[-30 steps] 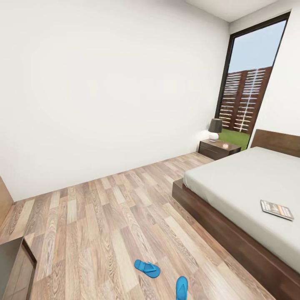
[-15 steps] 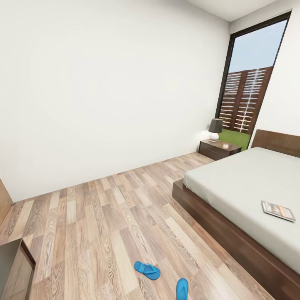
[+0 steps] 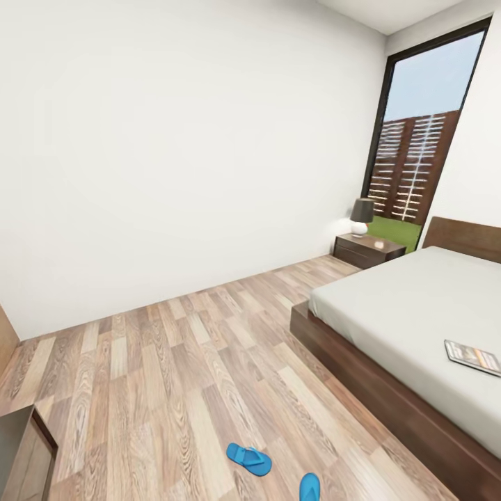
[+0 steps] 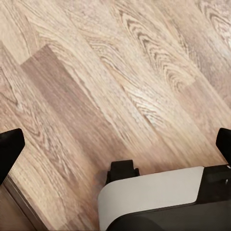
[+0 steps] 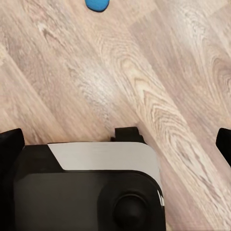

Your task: In the bedroom, move the book from the bed onto either nightstand, and place the two sandals side by side next to the bed.

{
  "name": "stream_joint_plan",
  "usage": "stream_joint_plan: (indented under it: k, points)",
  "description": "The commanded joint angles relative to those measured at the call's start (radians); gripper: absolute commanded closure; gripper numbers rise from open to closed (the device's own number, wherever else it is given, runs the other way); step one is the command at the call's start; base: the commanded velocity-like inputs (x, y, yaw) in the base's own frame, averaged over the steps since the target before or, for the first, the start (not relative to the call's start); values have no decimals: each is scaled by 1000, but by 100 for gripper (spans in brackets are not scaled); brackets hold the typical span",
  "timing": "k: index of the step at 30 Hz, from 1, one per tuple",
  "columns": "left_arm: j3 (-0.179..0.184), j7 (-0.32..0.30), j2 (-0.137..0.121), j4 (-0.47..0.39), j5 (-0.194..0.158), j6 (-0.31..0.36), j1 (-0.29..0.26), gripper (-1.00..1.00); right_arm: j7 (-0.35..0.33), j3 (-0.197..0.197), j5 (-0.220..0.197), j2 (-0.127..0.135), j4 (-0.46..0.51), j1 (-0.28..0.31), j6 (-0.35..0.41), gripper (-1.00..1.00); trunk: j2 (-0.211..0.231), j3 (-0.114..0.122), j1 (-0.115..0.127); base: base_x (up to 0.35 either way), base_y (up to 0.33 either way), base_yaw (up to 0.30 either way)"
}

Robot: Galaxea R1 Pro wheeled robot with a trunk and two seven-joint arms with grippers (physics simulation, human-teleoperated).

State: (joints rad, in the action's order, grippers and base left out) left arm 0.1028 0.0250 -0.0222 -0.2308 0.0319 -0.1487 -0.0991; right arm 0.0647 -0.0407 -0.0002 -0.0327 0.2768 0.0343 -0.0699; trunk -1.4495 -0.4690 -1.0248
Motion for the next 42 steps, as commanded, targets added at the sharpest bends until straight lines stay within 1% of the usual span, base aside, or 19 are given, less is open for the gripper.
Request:
stream_joint_plan:
  k: [1, 12, 21, 30, 33, 39, 42]
  points:
    - [6, 3, -1, 1, 3, -4, -1, -100, 1, -4, 0, -1, -1, 0, -4, -100, -1, -1, 0, 122, 79, 0]
    - [6, 3, -1, 1, 3, -9, -1, -100, 1, -4, -1, -1, -1, 1, -4, -100, -1, -1, 0, 68, 33, 0]
    - [7, 3, -1, 1, 3, -19, -1, -100, 1, -4, -1, -1, -2, 0, -4, -100, -1, -1, 0, 155, 4, 0]
    - [9, 3, -1, 1, 3, -22, -1, -100, 1, -4, -1, -1, -2, 0, -4, -100, -1, -1, 0, 55, 1, 0]
    - [15, 3, -1, 1, 3, -23, -1, -100, 1, -4, -1, -1, -2, 1, -4, -100, -1, -1, 0, 126, 0, 0]
    - [58, 4, -2, 1, 3, -24, -1, -100, 1, -4, -1, -1, -2, 1, -4, -100, -1, -1, 0, 148, 0, 0]
    - [67, 4, -2, 2, 3, -25, -1, -100, 1, -4, -1, -1, -2, 1, -4, -100, -1, -1, 0, 67, 0, 0]
